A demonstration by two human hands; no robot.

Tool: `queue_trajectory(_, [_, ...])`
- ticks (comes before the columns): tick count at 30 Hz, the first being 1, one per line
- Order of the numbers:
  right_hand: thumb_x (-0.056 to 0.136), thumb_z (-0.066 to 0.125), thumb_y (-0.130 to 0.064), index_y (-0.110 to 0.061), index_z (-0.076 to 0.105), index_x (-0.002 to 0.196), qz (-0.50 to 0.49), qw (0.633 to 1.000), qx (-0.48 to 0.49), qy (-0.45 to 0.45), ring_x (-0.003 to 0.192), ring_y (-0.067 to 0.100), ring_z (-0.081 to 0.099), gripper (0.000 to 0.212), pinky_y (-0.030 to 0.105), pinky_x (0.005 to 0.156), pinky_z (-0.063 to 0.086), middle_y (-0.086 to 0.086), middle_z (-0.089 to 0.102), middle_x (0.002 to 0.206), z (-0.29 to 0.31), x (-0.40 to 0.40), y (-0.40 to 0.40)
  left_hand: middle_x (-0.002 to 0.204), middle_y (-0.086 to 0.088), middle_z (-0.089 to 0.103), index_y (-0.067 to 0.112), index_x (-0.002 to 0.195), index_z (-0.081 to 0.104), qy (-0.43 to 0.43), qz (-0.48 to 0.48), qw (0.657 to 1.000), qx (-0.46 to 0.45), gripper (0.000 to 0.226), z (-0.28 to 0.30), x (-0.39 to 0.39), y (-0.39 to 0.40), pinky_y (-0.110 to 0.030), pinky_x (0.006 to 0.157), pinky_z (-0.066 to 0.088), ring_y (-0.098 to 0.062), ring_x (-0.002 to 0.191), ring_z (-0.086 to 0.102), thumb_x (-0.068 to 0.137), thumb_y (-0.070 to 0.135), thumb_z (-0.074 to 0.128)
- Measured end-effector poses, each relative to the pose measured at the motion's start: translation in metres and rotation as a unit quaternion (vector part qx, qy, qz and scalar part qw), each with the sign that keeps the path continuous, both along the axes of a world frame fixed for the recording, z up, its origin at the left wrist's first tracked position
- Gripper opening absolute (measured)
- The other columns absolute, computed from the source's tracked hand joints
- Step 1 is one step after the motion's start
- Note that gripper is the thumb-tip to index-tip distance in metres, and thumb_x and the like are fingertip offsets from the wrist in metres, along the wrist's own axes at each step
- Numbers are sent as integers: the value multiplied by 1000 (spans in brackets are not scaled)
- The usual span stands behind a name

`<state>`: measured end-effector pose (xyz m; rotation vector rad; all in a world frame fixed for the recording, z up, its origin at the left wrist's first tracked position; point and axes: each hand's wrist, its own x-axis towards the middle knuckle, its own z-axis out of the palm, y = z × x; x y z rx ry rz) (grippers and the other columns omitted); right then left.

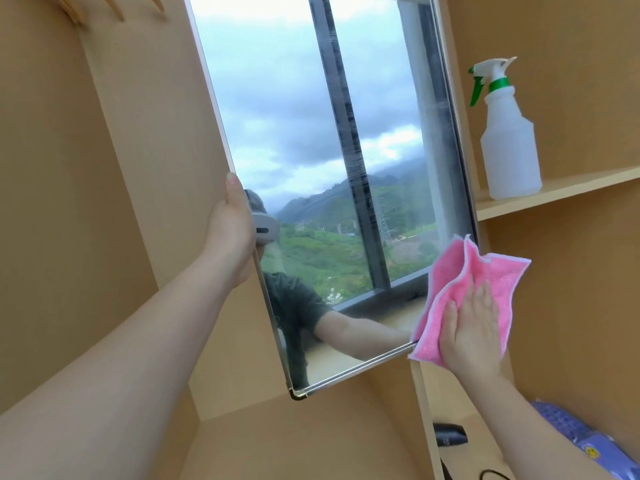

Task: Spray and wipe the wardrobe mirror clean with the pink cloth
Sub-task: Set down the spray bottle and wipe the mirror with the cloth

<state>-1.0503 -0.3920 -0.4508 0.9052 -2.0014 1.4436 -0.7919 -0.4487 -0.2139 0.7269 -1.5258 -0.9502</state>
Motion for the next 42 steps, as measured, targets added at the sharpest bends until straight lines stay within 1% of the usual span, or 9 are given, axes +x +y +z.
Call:
queue_trajectory(8, [96,18,-40,-17,25,149,56,976,-206,-43,140,23,30,58,44,112,29,9,34,152,28,-3,20,65,-2,46,20,75,51,-21,42,998,-33,54,7,-2,-3,-25,53,35,-15,59,46,101,52,15])
queue_trajectory(11, [95,20,-45,-14,38,142,142,943,-278,-113,113,21,52,59,27,90,40,9,55,126,76,23,33,84,-1,51,15,112,49,-11,80,993,-83,47,24,-4,-6,-26,54,32,-10,68,48,101,48,18])
queue_trajectory(14, [96,23,-38,-3,51,122,176,917,-342,-107,78,3,50,51,10,68,38,-2,55,92,121,42,46,107,1,52,24,114,37,37,107,981,-155,19,50,-2,-5,-22,63,41,-8,82,54,100,36,37])
queue_trajectory(17, [95,27,-39,-20,53,93,209,900,-374,-82,62,-6,49,33,10,59,37,-7,49,71,173,66,56,122,1,49,29,112,37,32,141,955,-258,23,90,-1,1,-17,79,44,-13,103,53,94,23,49])
queue_trajectory(23, [95,35,-43,-24,54,96,280,892,-346,-82,66,-15,53,27,9,73,46,-27,60,76,334,89,44,109,22,41,32,107,43,5,66,884,-462,37,251,-9,20,-46,90,51,-22,110,52,83,4,51])
queue_trajectory(26, [99,30,-43,-4,56,107,296,897,-327,-37,78,-22,50,48,-1,71,38,-44,53,88,430,99,47,108,9,49,27,106,46,-58,30,888,-455,29,341,-12,31,-37,87,52,-21,108,55,84,8,48])
queue_trajectory(29, [98,29,-43,-50,53,98,309,892,-331,6,66,-13,51,26,6,61,39,-34,55,76,519,98,57,99,10,56,35,93,48,-102,14,896,-432,31,421,-12,40,-19,74,47,-7,100,56,88,5,50])
queue_trajectory(31, [95,28,-50,-44,49,80,333,883,-330,14,51,-3,44,26,10,52,35,-22,50,62,573,93,61,93,17,57,37,88,49,-116,11,903,-414,34,471,-12,45,-13,70,44,1,91,56,90,3,51])
queue_trajectory(42, [97,24,-40,-24,40,97,336,888,-275,148,52,-1,48,23,7,51,34,-19,52,64,755,64,64,92,5,62,24,98,57,-137,181,899,-375,16,610,11,22,-38,77,56,-14,88,59,90,11,51])
